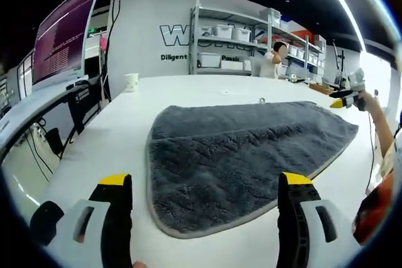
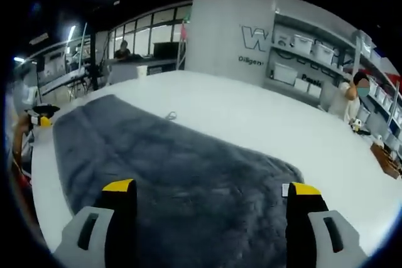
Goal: Open the folded towel by lifting each exposed corner and separating the folded layers until the towel lies flat within the target outline without major curled edges
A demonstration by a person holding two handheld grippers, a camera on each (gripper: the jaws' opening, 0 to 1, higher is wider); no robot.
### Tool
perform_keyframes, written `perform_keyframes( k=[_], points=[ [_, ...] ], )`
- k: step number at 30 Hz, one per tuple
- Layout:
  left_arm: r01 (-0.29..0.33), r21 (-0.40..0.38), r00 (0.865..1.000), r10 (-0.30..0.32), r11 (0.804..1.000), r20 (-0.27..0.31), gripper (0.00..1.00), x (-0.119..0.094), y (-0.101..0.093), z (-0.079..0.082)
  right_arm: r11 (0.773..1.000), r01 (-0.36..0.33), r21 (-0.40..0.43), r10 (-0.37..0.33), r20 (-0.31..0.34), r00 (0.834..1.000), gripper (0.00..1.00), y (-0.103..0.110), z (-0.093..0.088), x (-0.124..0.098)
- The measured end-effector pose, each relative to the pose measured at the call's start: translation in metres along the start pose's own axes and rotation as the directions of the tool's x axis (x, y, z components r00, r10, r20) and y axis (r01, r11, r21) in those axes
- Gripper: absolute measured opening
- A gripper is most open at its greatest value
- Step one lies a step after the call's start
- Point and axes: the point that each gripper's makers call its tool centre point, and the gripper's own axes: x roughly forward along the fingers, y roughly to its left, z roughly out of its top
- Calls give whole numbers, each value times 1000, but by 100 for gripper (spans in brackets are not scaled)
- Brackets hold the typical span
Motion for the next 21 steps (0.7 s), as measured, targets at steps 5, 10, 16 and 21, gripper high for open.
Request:
perform_keyframes(
  k=[5,10,16,21],
  points=[
    [10,-9,1000,-9,1000,22,83,-1,-2,2,1000,-3,-24,3,-15,1000,99,6,-2,1],
    [49,27,998,-48,998,-35,70,9,-14,-12,999,-28,-28,27,-15,1000,99,12,-3,1],
    [50,79,997,-45,996,-63,37,12,-17,-19,999,-34,-20,34,-30,999,99,13,-11,0],
    [9,122,996,2,992,-92,19,12,-11,-23,1000,-22,-17,22,-34,999,98,9,-13,-3]
  ],
)
